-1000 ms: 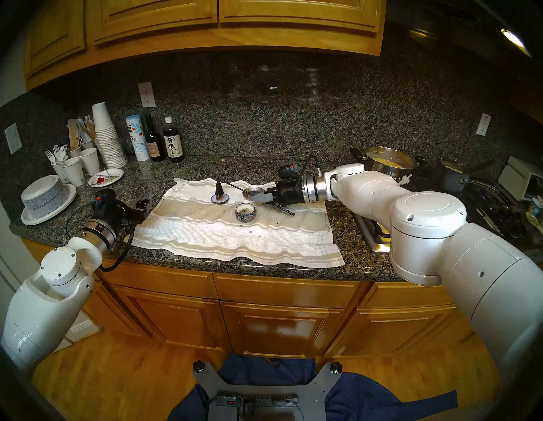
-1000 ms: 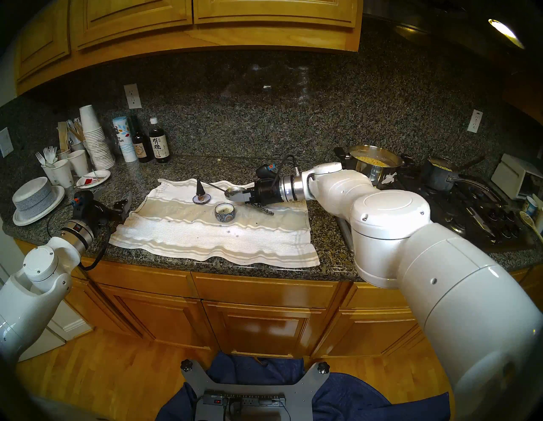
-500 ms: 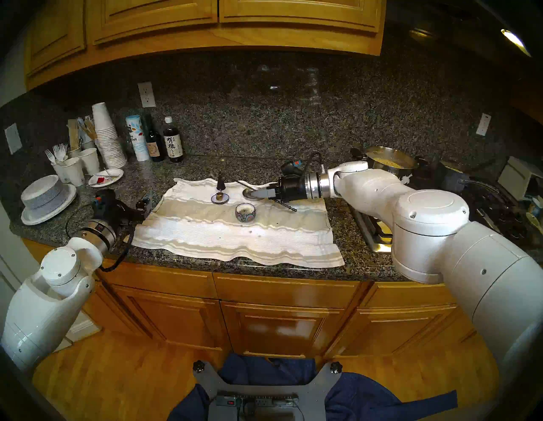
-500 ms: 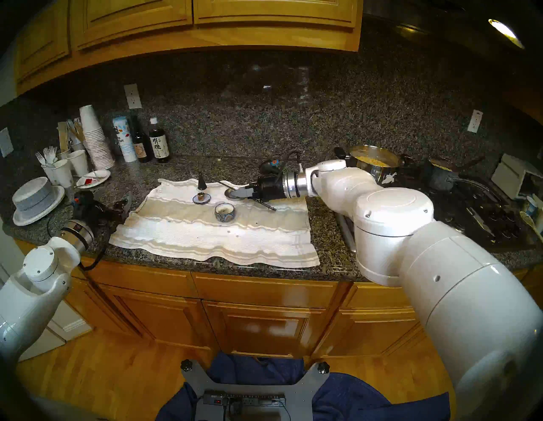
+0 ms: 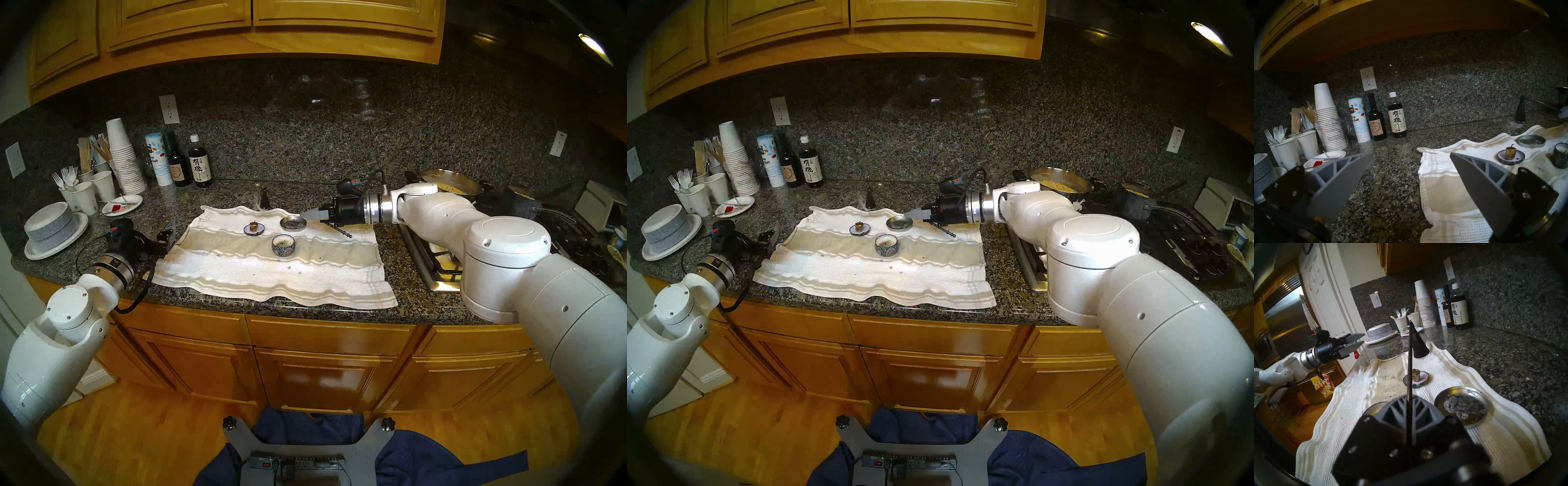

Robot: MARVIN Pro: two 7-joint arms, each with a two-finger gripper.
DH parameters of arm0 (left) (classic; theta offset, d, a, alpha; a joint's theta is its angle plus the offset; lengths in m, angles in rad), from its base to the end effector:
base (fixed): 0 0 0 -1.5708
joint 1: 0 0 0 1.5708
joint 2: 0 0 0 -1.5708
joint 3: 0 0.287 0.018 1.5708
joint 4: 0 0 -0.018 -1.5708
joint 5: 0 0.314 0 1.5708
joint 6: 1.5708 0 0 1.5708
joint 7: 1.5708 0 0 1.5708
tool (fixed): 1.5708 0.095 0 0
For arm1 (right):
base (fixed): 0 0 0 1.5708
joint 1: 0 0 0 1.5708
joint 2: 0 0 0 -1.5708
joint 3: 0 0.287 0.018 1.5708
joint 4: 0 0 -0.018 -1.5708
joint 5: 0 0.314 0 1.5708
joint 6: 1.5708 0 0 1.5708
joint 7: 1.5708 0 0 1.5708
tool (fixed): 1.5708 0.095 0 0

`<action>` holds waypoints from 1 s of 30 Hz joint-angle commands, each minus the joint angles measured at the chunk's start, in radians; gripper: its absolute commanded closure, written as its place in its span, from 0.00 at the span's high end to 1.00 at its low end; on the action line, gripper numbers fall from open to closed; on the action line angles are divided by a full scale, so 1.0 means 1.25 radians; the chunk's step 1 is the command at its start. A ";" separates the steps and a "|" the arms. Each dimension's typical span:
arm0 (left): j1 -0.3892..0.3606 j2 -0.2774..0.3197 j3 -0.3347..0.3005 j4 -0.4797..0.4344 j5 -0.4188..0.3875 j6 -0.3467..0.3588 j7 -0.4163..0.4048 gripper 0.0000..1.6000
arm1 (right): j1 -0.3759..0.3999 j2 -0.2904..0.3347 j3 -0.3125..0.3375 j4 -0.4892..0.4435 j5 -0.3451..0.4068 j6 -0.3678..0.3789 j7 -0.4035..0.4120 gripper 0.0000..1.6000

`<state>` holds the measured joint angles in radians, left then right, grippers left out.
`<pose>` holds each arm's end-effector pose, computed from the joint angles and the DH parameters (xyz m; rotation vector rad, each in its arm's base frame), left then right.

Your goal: Put out candle flame

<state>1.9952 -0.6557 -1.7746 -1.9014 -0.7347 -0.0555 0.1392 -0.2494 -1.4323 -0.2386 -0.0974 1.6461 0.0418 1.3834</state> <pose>0.3518 0.1984 -0.1932 -2.1144 0.2048 -2.1526 0.5959 0.0376 -0.1760 -1.6333 -1.0098 -1.0284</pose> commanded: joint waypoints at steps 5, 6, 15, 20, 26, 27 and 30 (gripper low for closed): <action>-0.016 0.006 -0.019 -0.013 0.001 -0.010 0.002 1.00 | 0.017 0.049 0.019 -0.002 0.015 0.002 0.004 0.00; -0.016 0.006 -0.019 -0.013 0.001 -0.010 0.002 1.00 | 0.016 0.051 0.020 -0.002 0.015 0.003 0.003 0.00; -0.016 0.006 -0.019 -0.013 0.001 -0.011 0.002 1.00 | 0.004 0.066 0.021 -0.002 0.011 0.006 -0.003 0.00; -0.016 0.006 -0.019 -0.013 0.001 -0.011 0.002 1.00 | -0.002 0.074 0.020 -0.002 0.009 0.010 -0.006 0.00; -0.016 0.006 -0.019 -0.013 0.002 -0.011 0.002 1.00 | -0.008 0.079 0.019 -0.002 0.006 0.010 -0.007 0.00; -0.016 0.006 -0.019 -0.013 0.002 -0.011 0.002 1.00 | -0.007 0.080 0.017 -0.002 0.004 0.013 -0.006 0.00; -0.016 0.006 -0.019 -0.013 0.001 -0.011 0.002 1.00 | -0.006 0.081 0.014 -0.002 0.000 0.016 -0.005 0.00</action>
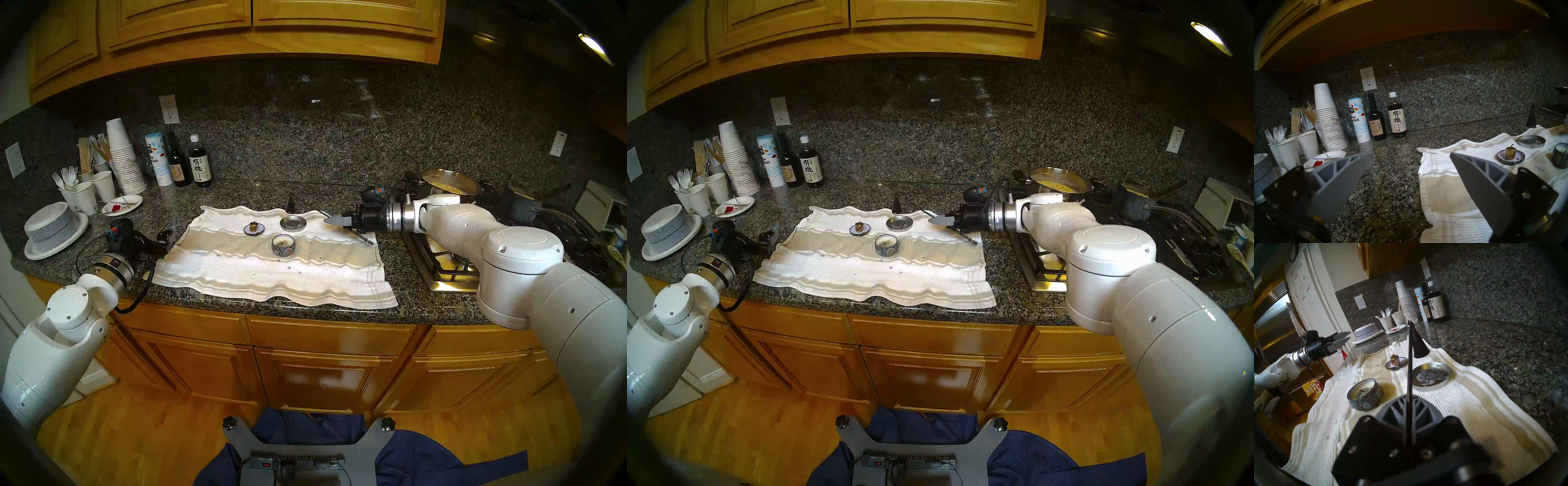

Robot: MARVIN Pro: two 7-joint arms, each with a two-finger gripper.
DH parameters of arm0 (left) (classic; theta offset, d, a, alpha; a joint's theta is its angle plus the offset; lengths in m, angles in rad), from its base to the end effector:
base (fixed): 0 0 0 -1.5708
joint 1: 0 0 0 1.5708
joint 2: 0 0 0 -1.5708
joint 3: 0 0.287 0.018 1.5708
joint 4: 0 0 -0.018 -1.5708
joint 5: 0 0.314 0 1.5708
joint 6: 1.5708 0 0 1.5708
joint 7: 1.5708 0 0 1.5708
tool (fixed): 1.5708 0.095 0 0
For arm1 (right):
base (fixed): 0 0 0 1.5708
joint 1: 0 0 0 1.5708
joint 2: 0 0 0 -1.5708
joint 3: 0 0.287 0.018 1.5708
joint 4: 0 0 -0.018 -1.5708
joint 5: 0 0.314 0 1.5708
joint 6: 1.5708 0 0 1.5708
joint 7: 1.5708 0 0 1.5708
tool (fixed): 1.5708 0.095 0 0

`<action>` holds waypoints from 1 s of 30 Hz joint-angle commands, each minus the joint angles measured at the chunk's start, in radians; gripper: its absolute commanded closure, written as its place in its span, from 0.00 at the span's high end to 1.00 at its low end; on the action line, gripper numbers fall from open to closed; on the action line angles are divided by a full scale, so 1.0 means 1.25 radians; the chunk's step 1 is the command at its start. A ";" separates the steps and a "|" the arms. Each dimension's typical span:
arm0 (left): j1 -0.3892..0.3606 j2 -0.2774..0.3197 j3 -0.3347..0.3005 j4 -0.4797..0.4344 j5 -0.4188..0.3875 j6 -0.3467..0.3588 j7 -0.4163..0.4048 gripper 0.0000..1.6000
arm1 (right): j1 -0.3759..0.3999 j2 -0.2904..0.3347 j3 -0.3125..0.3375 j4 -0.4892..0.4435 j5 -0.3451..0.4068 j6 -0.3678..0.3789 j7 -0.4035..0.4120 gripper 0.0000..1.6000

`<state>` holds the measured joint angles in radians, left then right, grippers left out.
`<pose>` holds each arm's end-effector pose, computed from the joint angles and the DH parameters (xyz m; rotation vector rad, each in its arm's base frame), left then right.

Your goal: Put out candle flame

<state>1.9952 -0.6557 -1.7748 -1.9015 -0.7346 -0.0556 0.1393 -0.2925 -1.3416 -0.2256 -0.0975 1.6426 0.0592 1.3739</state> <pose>0.3518 0.1984 -0.1931 -2.1139 0.2048 -2.1528 0.5897 -0.0189 -0.2011 -1.7337 -0.9087 -1.0367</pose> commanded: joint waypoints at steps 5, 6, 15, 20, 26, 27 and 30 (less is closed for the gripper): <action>-0.016 0.006 -0.019 -0.013 0.001 -0.011 0.001 1.00 | 0.028 0.008 0.002 -0.002 -0.001 0.006 0.003 0.00; -0.016 0.006 -0.019 -0.013 0.001 -0.011 0.001 1.00 | 0.028 0.008 -0.001 -0.002 -0.005 0.008 0.001 0.00; -0.016 0.006 -0.019 -0.013 0.001 -0.011 0.002 1.00 | 0.029 0.008 -0.004 -0.002 -0.012 0.012 0.004 0.00; -0.016 0.006 -0.019 -0.013 0.001 -0.011 0.002 1.00 | 0.027 0.008 -0.005 -0.002 -0.016 0.016 0.007 0.00; -0.016 0.006 -0.019 -0.013 0.001 -0.011 0.001 1.00 | 0.024 0.007 -0.006 -0.002 -0.019 0.021 0.005 0.00; -0.016 0.006 -0.019 -0.013 0.001 -0.011 0.001 1.00 | 0.024 0.007 -0.005 -0.002 -0.019 0.022 0.004 0.00; -0.016 0.006 -0.019 -0.013 0.001 -0.011 0.001 1.00 | 0.021 0.005 -0.005 -0.002 -0.021 0.023 0.000 0.00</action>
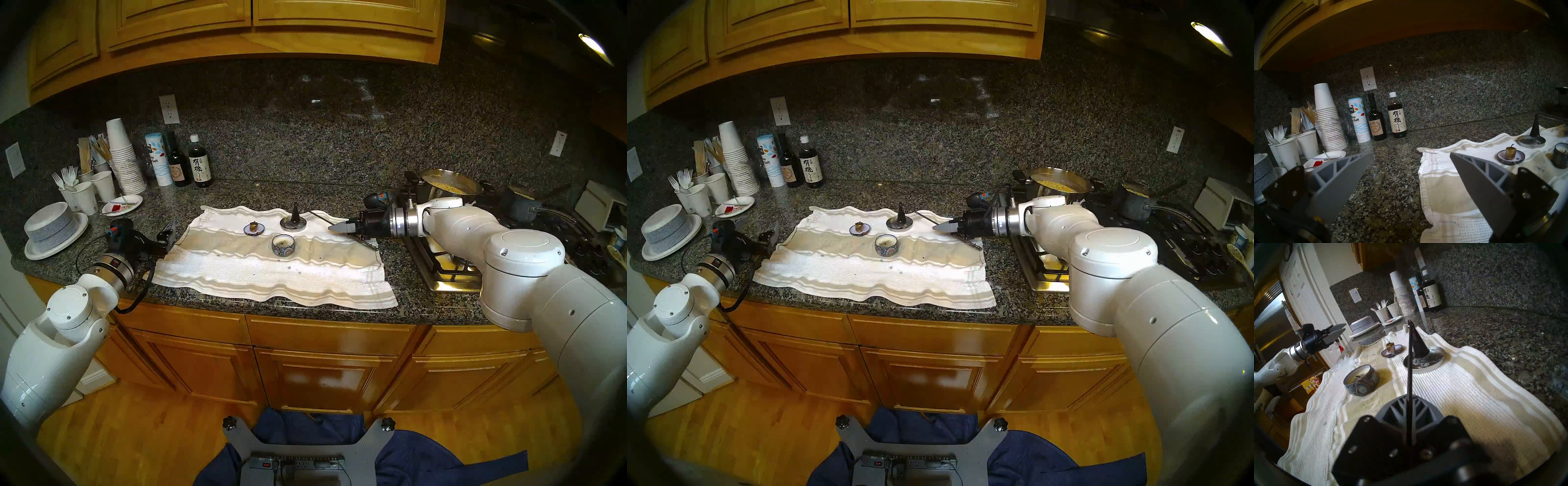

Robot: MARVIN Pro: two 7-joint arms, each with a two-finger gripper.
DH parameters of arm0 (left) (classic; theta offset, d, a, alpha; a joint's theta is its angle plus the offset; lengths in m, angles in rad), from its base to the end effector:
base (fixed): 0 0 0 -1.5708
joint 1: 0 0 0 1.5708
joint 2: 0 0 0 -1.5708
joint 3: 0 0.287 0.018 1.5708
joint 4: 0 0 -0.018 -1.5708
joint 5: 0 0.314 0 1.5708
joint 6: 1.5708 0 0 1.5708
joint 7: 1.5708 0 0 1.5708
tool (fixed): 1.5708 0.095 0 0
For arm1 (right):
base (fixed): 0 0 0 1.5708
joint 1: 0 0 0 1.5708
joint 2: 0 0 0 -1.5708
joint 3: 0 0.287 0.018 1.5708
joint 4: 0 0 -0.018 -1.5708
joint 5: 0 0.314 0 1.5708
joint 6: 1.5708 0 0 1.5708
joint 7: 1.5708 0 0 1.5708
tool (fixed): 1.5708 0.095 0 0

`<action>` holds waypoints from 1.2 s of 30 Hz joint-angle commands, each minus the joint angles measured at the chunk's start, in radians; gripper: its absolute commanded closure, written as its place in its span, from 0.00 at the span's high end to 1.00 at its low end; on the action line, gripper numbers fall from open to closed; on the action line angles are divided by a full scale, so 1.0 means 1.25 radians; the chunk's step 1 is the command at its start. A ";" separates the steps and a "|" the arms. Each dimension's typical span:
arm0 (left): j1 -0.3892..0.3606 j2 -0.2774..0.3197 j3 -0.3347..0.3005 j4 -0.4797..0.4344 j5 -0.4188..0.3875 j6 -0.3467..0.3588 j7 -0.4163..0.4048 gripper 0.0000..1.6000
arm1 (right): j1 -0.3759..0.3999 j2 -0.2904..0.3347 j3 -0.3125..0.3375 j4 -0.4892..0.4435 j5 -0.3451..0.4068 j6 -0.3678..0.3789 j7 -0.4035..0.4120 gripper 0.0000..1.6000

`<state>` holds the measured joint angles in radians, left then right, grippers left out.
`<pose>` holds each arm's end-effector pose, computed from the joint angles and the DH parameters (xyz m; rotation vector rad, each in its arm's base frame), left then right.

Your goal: Put out candle flame

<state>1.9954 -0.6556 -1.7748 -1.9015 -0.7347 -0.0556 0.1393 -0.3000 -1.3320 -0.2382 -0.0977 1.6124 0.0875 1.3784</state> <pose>0.3517 0.1984 -0.1931 -2.1142 0.2049 -2.1526 0.5859 -0.0255 -0.2099 -1.7802 -0.9089 -0.9825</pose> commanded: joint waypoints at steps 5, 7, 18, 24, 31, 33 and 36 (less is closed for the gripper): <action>-0.016 0.006 -0.019 -0.013 0.001 -0.011 0.001 1.00 | 0.025 -0.003 0.006 -0.002 0.001 0.003 -0.007 0.00; -0.016 0.006 -0.019 -0.013 0.001 -0.011 0.001 1.00 | 0.025 -0.003 0.006 -0.002 0.001 0.003 -0.007 0.00; -0.016 0.006 -0.019 -0.013 0.001 -0.011 0.001 1.00 | 0.025 -0.005 0.008 -0.002 -0.001 0.003 -0.014 0.15; -0.016 0.006 -0.019 -0.013 0.001 -0.011 0.001 1.00 | 0.024 -0.007 0.006 -0.002 -0.004 0.003 -0.021 0.31; -0.016 0.006 -0.019 -0.013 0.001 -0.011 0.002 1.00 | 0.027 -0.007 0.007 -0.002 -0.005 0.000 -0.023 0.41; -0.016 0.006 -0.019 -0.013 0.001 -0.011 0.002 1.00 | 0.029 -0.006 0.008 -0.002 -0.004 -0.002 -0.022 0.45; -0.016 0.006 -0.018 -0.013 0.001 -0.010 0.002 1.00 | 0.033 -0.001 0.010 -0.002 -0.003 -0.006 -0.018 0.47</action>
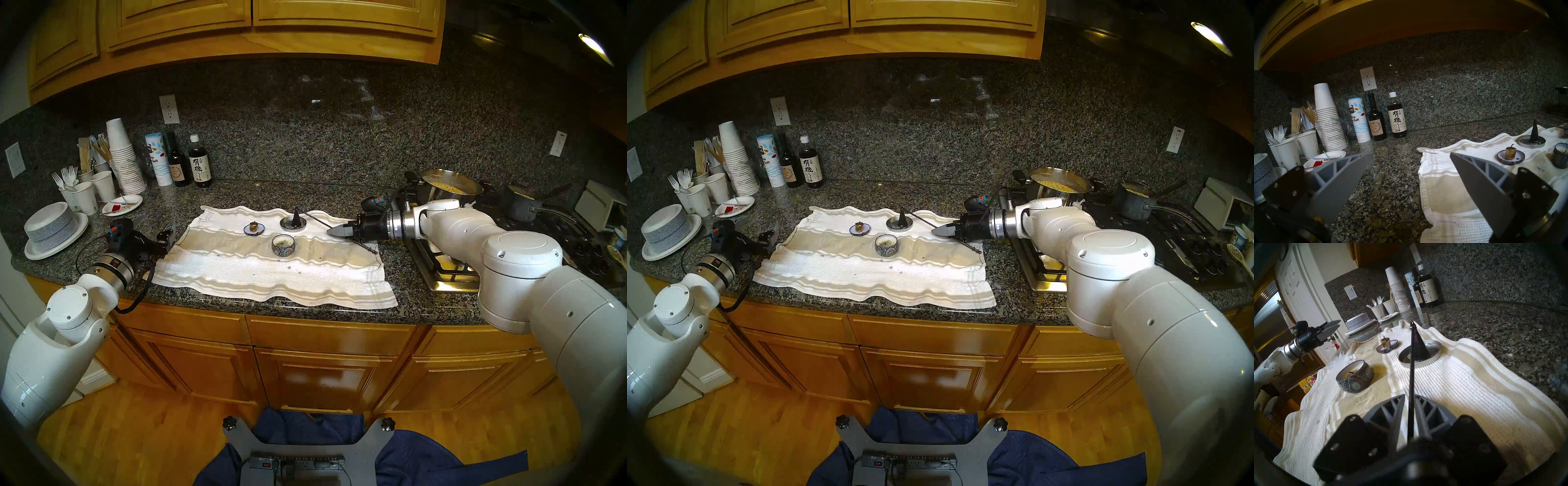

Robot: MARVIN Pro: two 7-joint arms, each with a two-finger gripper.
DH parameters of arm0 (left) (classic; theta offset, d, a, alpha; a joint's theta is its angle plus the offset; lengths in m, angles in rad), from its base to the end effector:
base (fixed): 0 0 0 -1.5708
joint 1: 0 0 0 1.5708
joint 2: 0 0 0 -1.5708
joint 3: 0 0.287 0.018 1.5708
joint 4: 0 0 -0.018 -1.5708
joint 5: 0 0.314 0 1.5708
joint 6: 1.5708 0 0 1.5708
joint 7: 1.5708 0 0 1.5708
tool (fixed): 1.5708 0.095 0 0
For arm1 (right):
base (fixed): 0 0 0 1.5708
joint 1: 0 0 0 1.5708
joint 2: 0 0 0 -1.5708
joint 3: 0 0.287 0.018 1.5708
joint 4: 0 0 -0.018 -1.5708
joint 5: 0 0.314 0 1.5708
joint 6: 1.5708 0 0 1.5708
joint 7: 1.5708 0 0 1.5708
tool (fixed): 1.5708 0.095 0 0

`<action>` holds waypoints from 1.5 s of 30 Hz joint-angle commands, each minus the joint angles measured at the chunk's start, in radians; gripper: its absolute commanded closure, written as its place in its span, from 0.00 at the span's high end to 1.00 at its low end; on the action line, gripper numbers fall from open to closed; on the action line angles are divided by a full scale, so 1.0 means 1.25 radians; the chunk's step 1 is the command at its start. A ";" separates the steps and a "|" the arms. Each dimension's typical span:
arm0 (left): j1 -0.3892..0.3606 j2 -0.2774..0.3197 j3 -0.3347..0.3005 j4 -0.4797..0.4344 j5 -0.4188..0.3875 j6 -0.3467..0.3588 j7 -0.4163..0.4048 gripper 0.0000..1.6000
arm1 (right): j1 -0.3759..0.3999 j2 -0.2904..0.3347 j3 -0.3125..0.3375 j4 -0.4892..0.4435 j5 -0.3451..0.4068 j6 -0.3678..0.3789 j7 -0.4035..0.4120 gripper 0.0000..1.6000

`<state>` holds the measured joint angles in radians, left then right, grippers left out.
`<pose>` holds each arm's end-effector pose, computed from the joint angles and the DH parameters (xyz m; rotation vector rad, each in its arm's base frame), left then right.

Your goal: Put out candle flame

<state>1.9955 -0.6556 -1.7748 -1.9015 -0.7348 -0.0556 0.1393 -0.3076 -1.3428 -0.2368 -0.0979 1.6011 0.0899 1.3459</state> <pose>0.3517 0.1984 -0.1932 -2.1144 0.2048 -2.1526 0.5869 -0.0200 -0.2163 -1.8080 -0.9053 -0.9815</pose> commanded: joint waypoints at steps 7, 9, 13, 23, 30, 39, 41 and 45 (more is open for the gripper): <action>-0.016 0.006 -0.018 -0.013 0.001 -0.010 0.002 1.00 | 0.053 0.017 0.011 -0.002 0.007 -0.021 0.020 0.64; -0.016 0.006 -0.018 -0.013 0.001 -0.010 0.002 1.00 | 0.058 0.020 0.012 -0.002 0.007 -0.027 0.025 0.80; -0.016 0.006 -0.018 -0.013 0.001 -0.010 0.002 1.00 | 0.066 0.024 0.015 -0.002 0.009 -0.039 0.032 0.88; -0.016 0.006 -0.016 -0.012 0.001 -0.008 0.002 1.00 | 0.106 0.074 0.046 -0.002 0.024 -0.087 0.033 0.97; -0.017 0.007 -0.016 -0.011 0.001 -0.008 0.002 1.00 | 0.141 0.115 0.050 -0.002 0.022 -0.112 0.022 0.98; -0.017 0.007 -0.016 -0.012 0.001 -0.008 0.002 1.00 | 0.158 0.142 0.065 -0.002 0.028 -0.145 0.012 1.00; -0.017 0.007 -0.016 -0.012 0.001 -0.008 0.002 1.00 | 0.159 0.144 0.068 -0.002 0.028 -0.149 0.013 1.00; -0.017 0.007 -0.016 -0.012 0.001 -0.008 0.002 1.00 | 0.159 0.146 0.072 -0.002 0.029 -0.154 0.016 1.00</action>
<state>1.9954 -0.6550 -1.7730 -1.9010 -0.7352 -0.0549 0.1395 -0.1689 -1.1845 -0.1676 -0.0979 1.6198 -0.0869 1.3591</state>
